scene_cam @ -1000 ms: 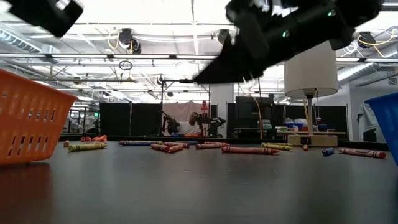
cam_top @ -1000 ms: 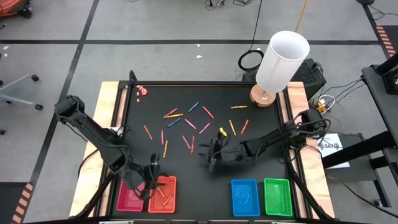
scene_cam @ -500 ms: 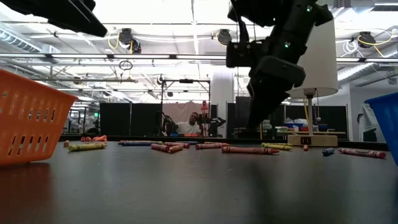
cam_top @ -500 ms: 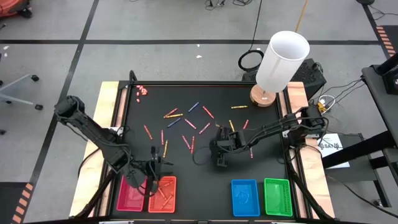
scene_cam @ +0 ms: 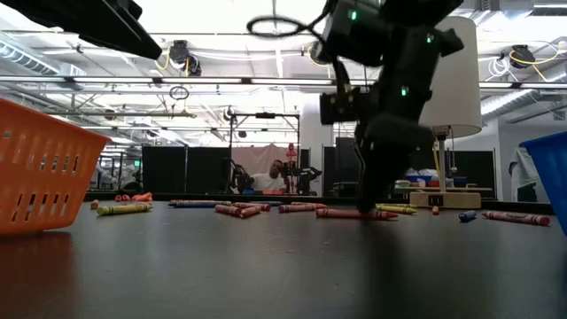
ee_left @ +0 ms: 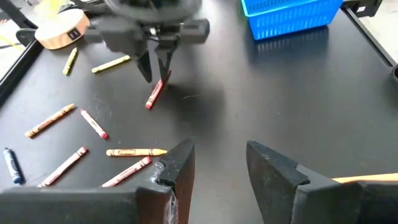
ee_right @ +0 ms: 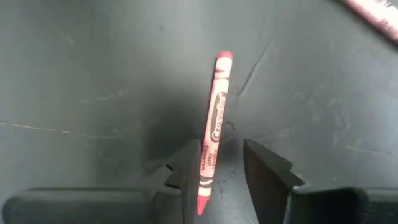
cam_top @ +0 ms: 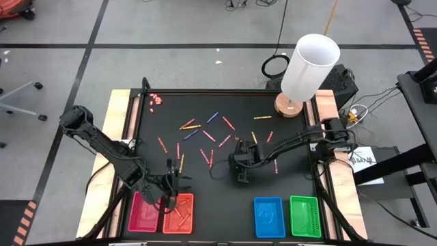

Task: Sort crayons
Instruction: Put the red crayon into the red bin

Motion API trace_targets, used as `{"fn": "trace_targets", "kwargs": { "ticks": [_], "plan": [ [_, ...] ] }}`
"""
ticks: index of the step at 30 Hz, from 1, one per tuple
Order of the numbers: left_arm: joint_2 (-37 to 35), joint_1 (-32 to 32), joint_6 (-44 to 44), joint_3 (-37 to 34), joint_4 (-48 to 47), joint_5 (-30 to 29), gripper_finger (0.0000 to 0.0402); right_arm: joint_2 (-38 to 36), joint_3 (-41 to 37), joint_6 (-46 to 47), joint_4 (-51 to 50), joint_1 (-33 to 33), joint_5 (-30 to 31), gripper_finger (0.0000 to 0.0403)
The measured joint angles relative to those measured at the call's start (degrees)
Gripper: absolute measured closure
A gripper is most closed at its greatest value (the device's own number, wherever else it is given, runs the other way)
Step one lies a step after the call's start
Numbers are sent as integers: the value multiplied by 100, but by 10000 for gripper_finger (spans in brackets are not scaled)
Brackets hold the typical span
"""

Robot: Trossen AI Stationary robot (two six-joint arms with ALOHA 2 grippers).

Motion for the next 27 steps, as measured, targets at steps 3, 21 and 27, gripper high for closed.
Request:
{"fn": "trace_targets", "kwargs": {
  "ticks": [3,21,27],
  "plan": [
    [0,-1,-2,0,-2,1,255,122,9,33,-3,-24,-79,302],
    [0,-1,5,0,-2,3,256,233,0,-146,119,-102,-551,394],
    [0,0,12,0,-2,3,256,-87,-28,-219,203,30,-608,400]
  ]
}}
